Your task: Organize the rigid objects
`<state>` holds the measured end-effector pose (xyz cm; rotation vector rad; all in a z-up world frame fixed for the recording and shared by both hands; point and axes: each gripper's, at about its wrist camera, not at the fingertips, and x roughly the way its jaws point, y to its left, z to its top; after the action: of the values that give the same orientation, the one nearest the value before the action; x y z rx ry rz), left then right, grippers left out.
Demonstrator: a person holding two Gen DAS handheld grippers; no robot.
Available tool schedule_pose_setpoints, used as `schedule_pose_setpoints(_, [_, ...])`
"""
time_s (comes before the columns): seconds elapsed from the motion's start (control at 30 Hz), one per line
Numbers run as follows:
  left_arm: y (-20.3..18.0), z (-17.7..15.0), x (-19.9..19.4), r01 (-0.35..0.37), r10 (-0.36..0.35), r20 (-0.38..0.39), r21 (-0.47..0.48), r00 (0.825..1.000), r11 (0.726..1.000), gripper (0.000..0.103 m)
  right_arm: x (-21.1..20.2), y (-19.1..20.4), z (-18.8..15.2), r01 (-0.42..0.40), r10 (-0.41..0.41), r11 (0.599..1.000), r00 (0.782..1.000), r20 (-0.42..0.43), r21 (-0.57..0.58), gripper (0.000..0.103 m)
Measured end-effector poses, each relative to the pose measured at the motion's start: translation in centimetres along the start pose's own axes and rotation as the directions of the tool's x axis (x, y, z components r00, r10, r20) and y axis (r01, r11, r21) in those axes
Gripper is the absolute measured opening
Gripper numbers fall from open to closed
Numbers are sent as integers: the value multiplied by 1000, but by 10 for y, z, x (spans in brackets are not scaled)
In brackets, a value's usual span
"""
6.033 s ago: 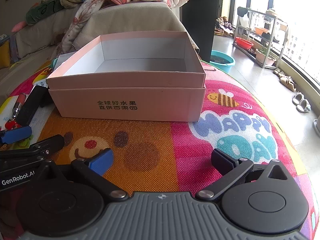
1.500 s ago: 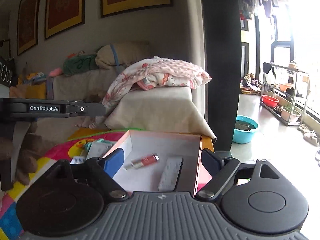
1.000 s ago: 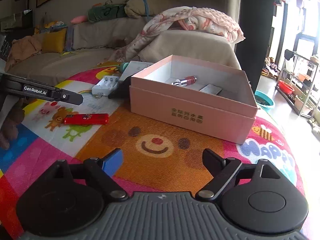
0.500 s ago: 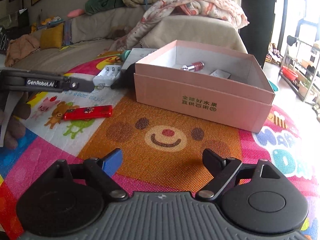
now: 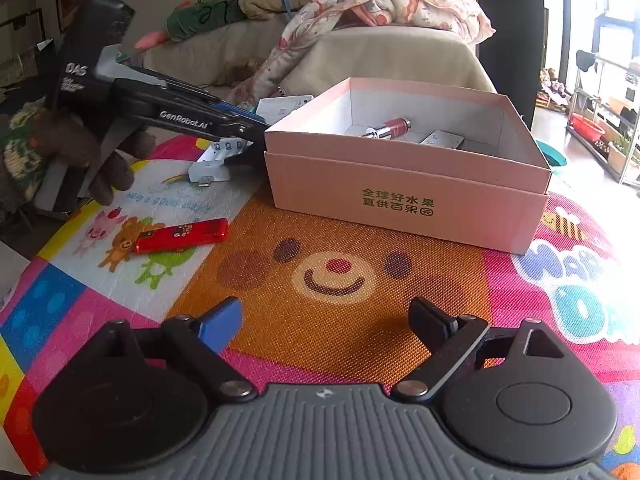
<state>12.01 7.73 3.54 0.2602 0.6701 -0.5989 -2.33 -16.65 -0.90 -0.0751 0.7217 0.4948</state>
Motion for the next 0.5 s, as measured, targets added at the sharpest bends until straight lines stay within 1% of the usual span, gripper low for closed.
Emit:
schedule_pose_setpoints(0.07, [0,1,11,-14,15,-37,18,999,1000,60,1,0,0,-3,3,1000,1000,-1,1,92])
schedule_pose_setpoints(0.13, [-1,1,20,-40,41,-58,21,997,999,63,1,1,0,-5,5,1000,1000,-4,-2,94])
schedule_pose_setpoints(0.27, [-4,0,26,-88,90,-41,46,995,995,62,1,1,0,-6,6,1000,1000,-8,-8,95])
schedule_pose_setpoints(0.4, [-4,0,31,-98,99,-23,28,995,995,61,3,3,0,-7,7,1000,1000,-12,-13,97])
schedule_pose_setpoints(0.5, [-5,-2,30,-124,124,-3,4,992,992,59,4,4,0,-4,4,1000,1000,-13,-18,97])
